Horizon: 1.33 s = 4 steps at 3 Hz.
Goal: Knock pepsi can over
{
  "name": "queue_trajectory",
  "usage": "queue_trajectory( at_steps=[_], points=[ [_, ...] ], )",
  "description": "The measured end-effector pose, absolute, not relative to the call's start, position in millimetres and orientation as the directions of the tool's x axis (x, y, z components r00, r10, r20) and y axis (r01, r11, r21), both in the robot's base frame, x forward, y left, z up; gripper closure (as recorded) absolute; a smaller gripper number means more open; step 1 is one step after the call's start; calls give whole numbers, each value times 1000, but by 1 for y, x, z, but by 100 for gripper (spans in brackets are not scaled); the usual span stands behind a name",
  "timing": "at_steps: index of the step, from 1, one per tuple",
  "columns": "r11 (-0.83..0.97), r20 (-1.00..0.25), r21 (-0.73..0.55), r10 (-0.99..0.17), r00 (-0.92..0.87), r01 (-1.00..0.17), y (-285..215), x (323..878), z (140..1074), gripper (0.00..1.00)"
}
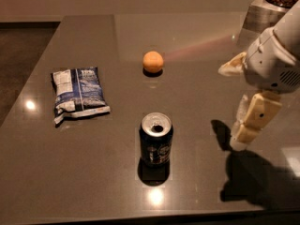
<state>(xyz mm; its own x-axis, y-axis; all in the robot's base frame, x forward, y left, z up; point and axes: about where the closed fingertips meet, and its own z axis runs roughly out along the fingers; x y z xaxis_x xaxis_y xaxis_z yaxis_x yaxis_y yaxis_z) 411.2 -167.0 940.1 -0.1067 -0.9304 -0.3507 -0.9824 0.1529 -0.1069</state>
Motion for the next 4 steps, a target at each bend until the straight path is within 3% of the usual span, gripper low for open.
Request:
queue_trajectory(
  at_steps=[4],
  points=[
    [31,-622,58,-780,-60,-998,-81,378,930,0]
  ],
)
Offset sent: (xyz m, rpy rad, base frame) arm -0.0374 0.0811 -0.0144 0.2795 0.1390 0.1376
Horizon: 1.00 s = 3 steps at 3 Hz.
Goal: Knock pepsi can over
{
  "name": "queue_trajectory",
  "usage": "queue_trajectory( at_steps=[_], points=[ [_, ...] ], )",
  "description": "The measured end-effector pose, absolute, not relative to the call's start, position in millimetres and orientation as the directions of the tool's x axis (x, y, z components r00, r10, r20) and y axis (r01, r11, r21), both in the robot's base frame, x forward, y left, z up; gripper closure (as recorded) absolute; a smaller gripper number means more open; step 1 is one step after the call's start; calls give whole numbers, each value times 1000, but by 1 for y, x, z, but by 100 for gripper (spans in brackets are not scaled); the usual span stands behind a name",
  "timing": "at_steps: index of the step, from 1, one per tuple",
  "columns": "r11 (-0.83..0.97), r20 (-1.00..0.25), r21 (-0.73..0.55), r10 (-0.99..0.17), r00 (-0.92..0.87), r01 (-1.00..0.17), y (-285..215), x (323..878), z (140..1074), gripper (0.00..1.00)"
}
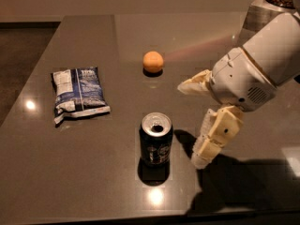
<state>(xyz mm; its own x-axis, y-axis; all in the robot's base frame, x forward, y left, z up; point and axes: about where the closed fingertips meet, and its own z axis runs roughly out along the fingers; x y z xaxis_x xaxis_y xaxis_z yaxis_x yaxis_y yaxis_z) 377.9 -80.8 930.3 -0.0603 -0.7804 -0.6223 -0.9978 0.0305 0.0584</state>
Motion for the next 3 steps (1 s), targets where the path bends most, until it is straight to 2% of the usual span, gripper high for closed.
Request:
queue_trajectory(
  at_steps=[1,3],
  points=[
    [-7,-672,31,-740,-15,-1000,-63,376,923,0],
    [-73,-687,4,-725,50,-997,-49,377,898,0]
  ],
)
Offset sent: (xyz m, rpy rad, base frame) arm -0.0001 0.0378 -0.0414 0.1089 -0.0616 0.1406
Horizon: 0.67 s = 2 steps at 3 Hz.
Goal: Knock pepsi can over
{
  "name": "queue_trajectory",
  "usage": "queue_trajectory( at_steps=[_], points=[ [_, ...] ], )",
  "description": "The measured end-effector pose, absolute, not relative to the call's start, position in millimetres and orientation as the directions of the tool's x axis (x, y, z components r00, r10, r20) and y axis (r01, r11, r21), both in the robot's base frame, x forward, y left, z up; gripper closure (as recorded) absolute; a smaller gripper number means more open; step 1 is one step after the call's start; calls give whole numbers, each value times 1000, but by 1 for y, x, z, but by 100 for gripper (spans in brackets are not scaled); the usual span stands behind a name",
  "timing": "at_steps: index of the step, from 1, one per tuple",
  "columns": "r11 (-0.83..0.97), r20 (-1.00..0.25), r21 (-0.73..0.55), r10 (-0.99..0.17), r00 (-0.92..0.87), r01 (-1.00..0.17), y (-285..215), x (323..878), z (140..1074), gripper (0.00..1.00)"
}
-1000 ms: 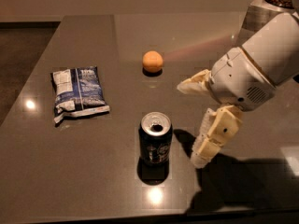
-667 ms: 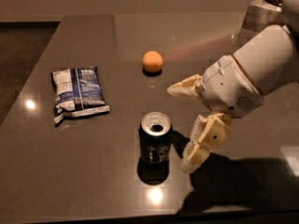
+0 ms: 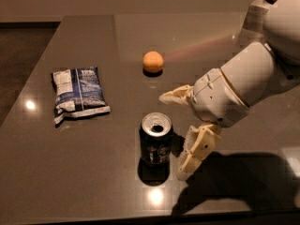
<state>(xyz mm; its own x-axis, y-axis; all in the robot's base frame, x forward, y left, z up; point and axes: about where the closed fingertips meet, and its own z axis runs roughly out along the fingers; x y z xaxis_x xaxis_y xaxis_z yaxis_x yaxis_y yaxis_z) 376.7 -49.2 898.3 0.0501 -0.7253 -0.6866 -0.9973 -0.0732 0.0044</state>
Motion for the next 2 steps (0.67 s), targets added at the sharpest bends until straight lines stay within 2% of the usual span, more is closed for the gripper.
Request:
queue_trajectory(
  at_steps=[1,2],
  points=[
    [-86,-692,5,-720,58,-996,-44,376,890,0],
    [-113,-714,18,-697,66,-993,-34,373,890,7]
  ],
)
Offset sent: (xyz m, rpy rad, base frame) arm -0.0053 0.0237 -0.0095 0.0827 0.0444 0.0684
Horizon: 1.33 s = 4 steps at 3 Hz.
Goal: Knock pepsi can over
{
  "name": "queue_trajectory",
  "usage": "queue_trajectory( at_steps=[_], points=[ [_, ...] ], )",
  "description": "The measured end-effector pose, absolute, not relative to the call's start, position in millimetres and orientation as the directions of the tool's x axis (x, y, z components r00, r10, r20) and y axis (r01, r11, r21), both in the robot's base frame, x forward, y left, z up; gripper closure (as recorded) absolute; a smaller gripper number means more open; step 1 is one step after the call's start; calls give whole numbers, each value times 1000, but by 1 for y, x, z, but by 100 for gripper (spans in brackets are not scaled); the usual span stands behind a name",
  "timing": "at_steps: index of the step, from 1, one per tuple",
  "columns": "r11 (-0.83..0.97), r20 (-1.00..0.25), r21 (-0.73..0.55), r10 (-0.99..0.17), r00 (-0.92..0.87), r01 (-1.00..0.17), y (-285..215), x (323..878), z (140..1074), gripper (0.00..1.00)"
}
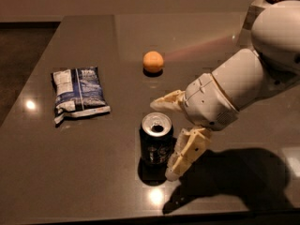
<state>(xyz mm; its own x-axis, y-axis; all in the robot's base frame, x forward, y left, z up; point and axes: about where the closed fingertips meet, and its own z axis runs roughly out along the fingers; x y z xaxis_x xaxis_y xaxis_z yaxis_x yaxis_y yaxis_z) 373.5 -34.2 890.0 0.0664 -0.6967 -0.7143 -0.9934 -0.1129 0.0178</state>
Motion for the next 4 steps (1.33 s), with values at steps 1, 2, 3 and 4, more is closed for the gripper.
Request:
queue_trajectory(
  at_steps=[1,2,3,4],
  points=[
    [-99,-703,33,-710,47,-995,-31,376,891,28],
    [-69,-687,37,-726,25,-997,-34,381,895,51],
    [1,-629,-13,-778,7,-1000,-44,393,918,83],
    [53,-532,-66,-846,-10,-996,-55,406,932,100]
  ],
)
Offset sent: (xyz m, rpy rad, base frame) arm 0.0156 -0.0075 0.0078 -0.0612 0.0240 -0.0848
